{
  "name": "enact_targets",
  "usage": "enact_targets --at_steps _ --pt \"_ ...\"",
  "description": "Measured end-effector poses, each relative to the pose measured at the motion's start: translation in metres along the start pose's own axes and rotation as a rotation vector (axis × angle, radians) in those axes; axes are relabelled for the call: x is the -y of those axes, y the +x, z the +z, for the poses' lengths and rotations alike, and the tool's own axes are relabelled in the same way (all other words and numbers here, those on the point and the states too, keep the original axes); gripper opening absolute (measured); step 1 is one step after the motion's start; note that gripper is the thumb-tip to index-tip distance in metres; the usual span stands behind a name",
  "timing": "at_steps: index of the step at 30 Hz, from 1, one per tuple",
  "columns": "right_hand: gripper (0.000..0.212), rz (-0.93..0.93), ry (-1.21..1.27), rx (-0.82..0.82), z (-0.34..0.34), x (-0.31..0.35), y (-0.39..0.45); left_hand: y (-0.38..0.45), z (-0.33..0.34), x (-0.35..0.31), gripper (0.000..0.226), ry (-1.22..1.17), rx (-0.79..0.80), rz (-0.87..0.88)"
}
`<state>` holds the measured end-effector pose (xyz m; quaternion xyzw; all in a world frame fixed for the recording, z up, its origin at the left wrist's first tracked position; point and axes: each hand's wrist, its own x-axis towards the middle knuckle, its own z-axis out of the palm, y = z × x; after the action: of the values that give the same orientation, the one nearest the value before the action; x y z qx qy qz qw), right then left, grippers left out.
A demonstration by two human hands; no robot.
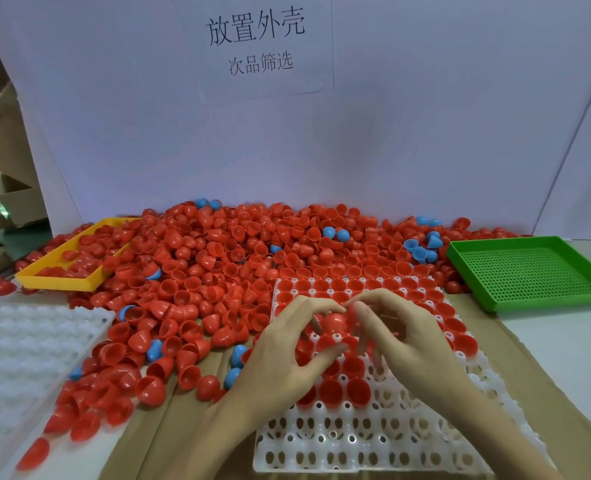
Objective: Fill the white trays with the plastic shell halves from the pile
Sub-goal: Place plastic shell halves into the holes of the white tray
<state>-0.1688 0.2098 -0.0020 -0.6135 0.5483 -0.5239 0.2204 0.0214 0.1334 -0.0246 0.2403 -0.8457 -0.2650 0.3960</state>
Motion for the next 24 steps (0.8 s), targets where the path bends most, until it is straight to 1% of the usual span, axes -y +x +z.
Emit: enact_targets --at_steps 2,4,5,8,9,11,12,14,15,17,18,21,22,24 --pt "0.023 0.033 0.032 0.004 -0.0002 0.0003 0.0003 -0.0006 -0.0006 -0.0012 0.023 -0.024 -0.012 0.022" --pt "0.027 0.055 0.065 0.009 0.0003 0.0000 -0.0002 -0.0009 -0.0011 -0.0015 0.016 -0.044 -0.017 -0.010" --pt "0.028 0.061 0.077 0.008 0.0005 0.0001 -0.0005 -0.0010 -0.0010 -0.0005 0.015 -0.047 -0.020 -0.027" --pt "0.028 0.059 0.104 0.014 0.0006 0.0017 -0.0008 -0.0012 -0.0013 0.0004 0.023 -0.064 -0.039 -0.067" --pt "0.028 0.056 0.108 0.020 0.0007 0.0023 -0.0007 -0.0010 -0.0015 -0.0002 0.022 -0.066 -0.036 -0.076" --pt "0.028 0.060 0.101 0.024 0.0011 0.0020 -0.0007 -0.0010 -0.0016 -0.0005 0.011 -0.071 -0.031 -0.077" --pt "0.028 0.063 0.094 0.019 0.0016 0.0013 -0.0010 -0.0008 -0.0020 -0.0015 0.019 -0.087 -0.021 -0.089" --pt "0.030 0.066 0.054 -0.009 0.0028 -0.0007 -0.0014 -0.0005 -0.0032 -0.0024 0.041 -0.107 0.011 -0.097" --pt "0.031 0.067 0.025 -0.024 0.0033 -0.0016 -0.0015 -0.0003 -0.0033 -0.0027 0.043 -0.093 0.026 -0.069" --pt "0.033 0.070 0.013 -0.049 0.0040 -0.0029 -0.0011 -0.0004 -0.0020 -0.0033 0.027 -0.050 0.029 0.010" --pt "0.031 0.076 0.055 -0.059 0.0041 -0.0031 -0.0012 -0.0007 -0.0014 -0.0030 0.019 -0.048 0.015 0.014" --pt "0.023 0.085 0.223 -0.035 0.0021 -0.0014 -0.0010 -0.0015 -0.0021 -0.0032 0.006 -0.080 -0.021 -0.095" --pt "0.019 0.075 0.227 -0.012 0.0013 -0.0010 -0.0013 -0.0011 -0.0029 -0.0040 0.004 -0.089 -0.038 -0.120" --pt "0.017 0.042 0.145 0.025 0.0018 -0.0007 -0.0022 -0.0004 -0.0040 -0.0054 0.003 -0.099 -0.072 -0.143"
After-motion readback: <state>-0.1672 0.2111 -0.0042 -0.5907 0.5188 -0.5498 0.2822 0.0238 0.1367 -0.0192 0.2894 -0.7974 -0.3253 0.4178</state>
